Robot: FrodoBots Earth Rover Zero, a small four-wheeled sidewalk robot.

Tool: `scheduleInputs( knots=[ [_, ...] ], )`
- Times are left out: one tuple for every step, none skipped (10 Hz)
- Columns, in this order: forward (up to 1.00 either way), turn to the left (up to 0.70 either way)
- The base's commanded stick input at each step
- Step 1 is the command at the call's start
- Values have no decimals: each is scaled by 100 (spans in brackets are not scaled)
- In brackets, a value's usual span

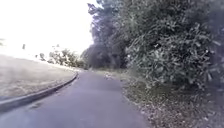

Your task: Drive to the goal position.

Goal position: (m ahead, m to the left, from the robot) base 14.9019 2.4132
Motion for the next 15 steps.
scheduleInputs(
  knots=[
    [70,0],
    [70,0],
    [70,0],
    [70,2],
    [70,8],
    [70,14],
    [70,14],
    [70,14],
    [70,14],
    [70,14],
    [70,11],
    [70,5],
    [70,0],
    [70,0],
    [70,0]
  ],
)
